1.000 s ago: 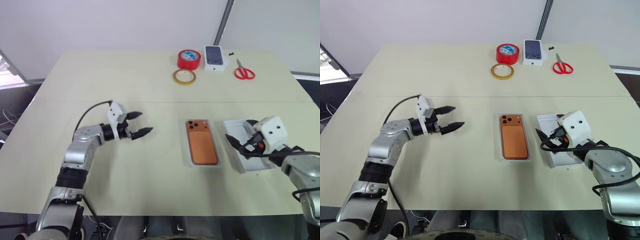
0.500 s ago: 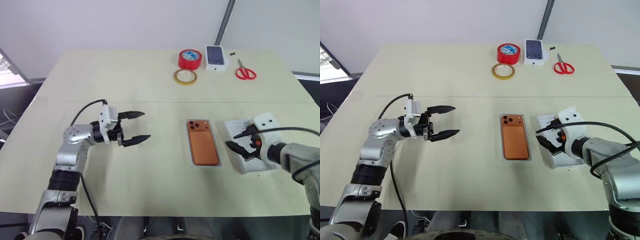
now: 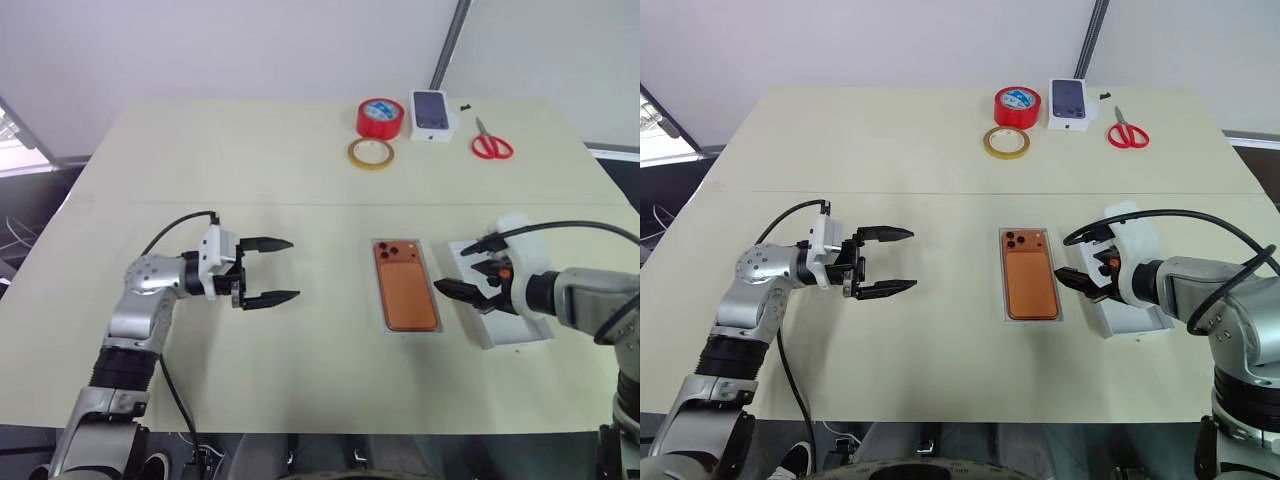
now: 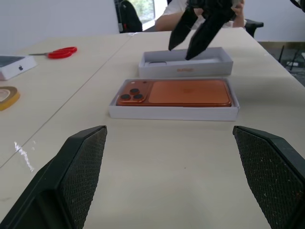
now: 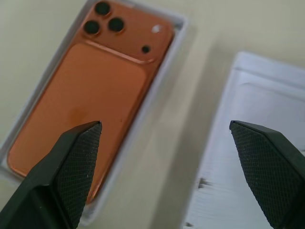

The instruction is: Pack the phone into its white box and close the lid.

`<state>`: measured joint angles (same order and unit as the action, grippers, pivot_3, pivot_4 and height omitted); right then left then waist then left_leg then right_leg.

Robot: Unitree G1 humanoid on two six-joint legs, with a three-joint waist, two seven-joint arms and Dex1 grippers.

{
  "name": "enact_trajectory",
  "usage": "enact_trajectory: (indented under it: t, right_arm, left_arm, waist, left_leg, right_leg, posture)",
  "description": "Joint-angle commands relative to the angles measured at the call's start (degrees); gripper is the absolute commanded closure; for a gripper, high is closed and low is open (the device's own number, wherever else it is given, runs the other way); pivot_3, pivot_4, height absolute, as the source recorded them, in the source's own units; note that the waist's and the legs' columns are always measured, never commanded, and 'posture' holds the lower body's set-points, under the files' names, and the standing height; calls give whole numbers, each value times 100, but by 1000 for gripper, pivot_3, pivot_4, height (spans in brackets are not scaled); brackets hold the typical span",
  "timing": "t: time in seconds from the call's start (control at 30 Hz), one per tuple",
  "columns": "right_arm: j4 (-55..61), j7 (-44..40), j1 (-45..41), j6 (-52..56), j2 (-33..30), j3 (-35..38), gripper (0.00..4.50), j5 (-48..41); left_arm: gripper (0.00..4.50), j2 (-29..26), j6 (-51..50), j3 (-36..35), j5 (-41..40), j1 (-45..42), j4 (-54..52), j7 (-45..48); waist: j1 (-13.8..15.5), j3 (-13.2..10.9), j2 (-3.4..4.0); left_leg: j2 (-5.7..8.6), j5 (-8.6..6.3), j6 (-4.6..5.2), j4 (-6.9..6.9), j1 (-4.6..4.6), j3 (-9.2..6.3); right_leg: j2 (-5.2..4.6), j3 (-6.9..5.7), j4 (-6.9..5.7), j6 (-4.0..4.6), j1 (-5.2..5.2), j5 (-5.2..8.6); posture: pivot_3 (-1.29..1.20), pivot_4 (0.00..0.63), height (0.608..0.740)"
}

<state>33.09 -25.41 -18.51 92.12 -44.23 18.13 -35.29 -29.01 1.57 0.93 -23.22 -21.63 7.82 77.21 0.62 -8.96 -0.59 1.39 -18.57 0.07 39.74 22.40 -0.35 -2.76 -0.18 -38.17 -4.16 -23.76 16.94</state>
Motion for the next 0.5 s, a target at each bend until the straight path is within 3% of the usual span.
enact_trajectory:
  t: [0.03,0.5]
  right_arm:
    - [-86,381,183,38,-167,53,0,-342]
    - [-719,1395,-104,38,-286,-285,0,-1257]
  left_arm:
    - [43,-1,76,20,-91,140,-284,-17]
    - [43,40,75,114,-83,196,-369,2]
  waist:
    - [-2,0,0]
    - [-49,0,1]
  left_leg:
    - [0,0,1,0,0,0]
    - [-1,0,1,-4,-1,0]
  right_leg:
    - [-1,0,0,0,0,0]
    - [0,-1,0,0,0,0]
  posture:
    - [0,150,740]
    - [0,150,740]
